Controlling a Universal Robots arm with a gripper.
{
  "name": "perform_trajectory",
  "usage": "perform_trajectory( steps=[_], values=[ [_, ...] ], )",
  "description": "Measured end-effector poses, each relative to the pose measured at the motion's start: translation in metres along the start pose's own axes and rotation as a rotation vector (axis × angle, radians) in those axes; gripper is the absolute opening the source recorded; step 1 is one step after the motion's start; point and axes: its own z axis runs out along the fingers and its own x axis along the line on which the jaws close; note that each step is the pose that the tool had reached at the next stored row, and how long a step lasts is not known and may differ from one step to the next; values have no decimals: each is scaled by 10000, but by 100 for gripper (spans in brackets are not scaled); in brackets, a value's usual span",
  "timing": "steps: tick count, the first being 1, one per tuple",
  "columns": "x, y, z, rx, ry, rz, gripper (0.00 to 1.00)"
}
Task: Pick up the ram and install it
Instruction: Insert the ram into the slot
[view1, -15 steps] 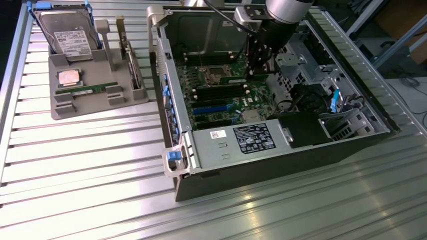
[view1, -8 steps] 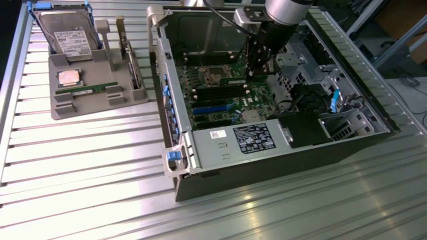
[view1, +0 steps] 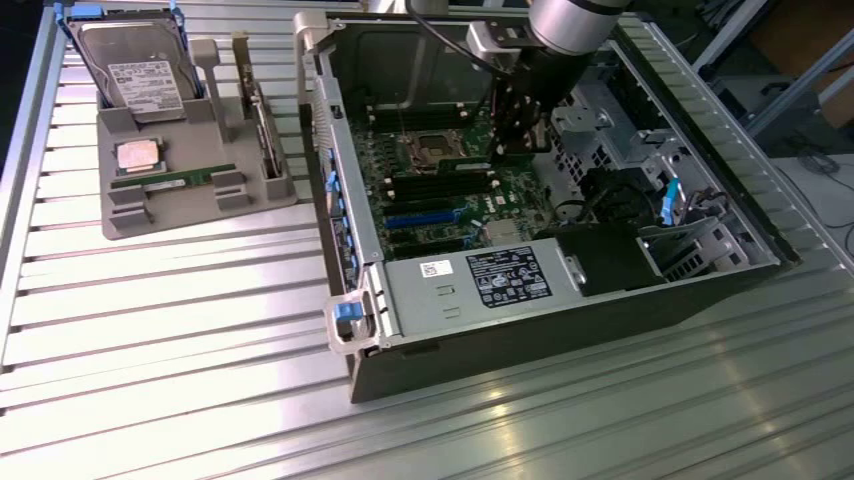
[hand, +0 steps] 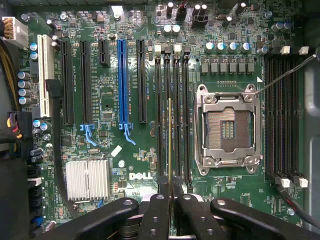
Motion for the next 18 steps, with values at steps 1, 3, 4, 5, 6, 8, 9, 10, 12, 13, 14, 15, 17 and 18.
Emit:
perform_trajectory(
  steps=[1,3,4,5,6,8,9,10,12,13,14,15,17,18],
  values=[
    [0,0,4,0,0,0,13],
    [1,-1,13,0,0,0,13],
    [1,-1,19,0,0,0,13],
    [1,-1,25,0,-1,0,13],
    [1,-1,27,0,-1,0,13],
    [2,2,32,0,0,-1,13],
    [2,5,33,0,0,0,13],
    [2,8,35,0,0,0,13],
    [2,18,40,0,-1,0,13],
    [2,21,41,0,0,0,13],
    [3,27,43,0,0,0,13],
    [3,39,45,0,0,0,13],
    [3,55,50,1,-2,-1,13],
    [4,85,56,0,-2,0,13]
  ],
)
